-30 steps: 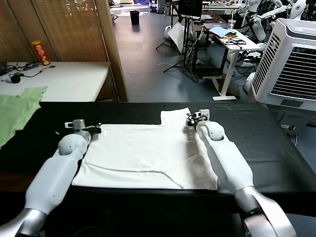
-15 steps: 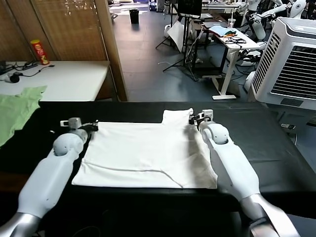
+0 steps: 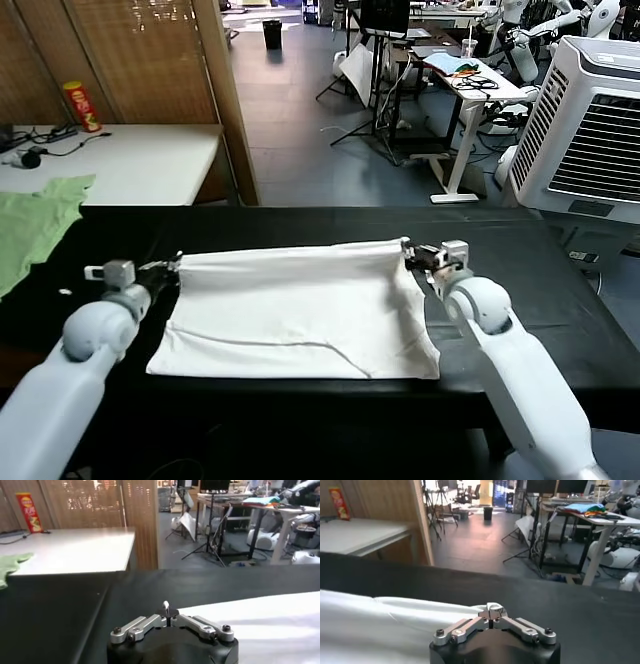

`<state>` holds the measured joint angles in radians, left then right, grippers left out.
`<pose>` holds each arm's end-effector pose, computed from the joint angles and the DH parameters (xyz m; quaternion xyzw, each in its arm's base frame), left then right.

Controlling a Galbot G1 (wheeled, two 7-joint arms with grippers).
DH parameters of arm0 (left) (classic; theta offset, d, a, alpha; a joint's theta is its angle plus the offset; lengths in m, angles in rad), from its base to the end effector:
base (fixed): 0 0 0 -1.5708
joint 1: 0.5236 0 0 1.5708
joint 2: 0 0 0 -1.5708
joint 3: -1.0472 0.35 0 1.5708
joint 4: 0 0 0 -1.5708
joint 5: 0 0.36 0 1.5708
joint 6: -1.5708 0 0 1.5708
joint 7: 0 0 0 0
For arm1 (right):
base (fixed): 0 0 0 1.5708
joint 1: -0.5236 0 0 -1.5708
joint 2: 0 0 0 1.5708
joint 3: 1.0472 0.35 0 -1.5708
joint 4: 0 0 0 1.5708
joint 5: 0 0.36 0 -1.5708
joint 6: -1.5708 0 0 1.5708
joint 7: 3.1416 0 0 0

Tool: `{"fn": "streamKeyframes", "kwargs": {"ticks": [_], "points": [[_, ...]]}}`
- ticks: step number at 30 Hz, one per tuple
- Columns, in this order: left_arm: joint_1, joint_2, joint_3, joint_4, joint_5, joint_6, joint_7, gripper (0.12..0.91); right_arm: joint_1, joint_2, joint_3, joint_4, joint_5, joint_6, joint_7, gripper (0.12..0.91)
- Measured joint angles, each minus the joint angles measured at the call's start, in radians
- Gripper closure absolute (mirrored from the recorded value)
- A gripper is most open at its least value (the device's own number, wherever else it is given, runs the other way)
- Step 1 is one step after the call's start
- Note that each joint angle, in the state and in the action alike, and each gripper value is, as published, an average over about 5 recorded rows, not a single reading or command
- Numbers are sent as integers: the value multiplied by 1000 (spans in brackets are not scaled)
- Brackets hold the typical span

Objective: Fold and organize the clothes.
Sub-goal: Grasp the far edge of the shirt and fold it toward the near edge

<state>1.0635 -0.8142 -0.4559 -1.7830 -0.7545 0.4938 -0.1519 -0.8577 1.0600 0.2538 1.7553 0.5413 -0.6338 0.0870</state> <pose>0.3476 0.1709 -0.2214 -0.0206 -0.9797 -0.0355 0.1964 0.3903 -0.0565 -0.2243 0.1170 -0.9707 0.0485 0.2040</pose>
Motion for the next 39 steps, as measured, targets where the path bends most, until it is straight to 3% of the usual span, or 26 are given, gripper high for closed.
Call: {"fn": "streamKeyframes", "kwargs": {"ticks": [8,13,31,34,36,39], "points": [[210,8,-114,-145,26,-20,1,903,-117,-42,21,151,-16,-60,46,903],[305,3,-158,-188,39,-31,2,903,-200,-48,34,217,-54,-73,50,903],[454,-36,-205,-225,82,-53,4,903,-378,-25,50,291,-84,-88,48,897],[466,-43,-205,-228,86,-45,4,902,-388,-24,54,298,-84,-98,45,831],[475,-46,-207,-235,93,-30,4,886,-396,-25,59,307,-84,-102,46,732],[491,-47,-210,-251,104,1,3,776,-406,-31,72,322,-77,-103,48,565]]}}
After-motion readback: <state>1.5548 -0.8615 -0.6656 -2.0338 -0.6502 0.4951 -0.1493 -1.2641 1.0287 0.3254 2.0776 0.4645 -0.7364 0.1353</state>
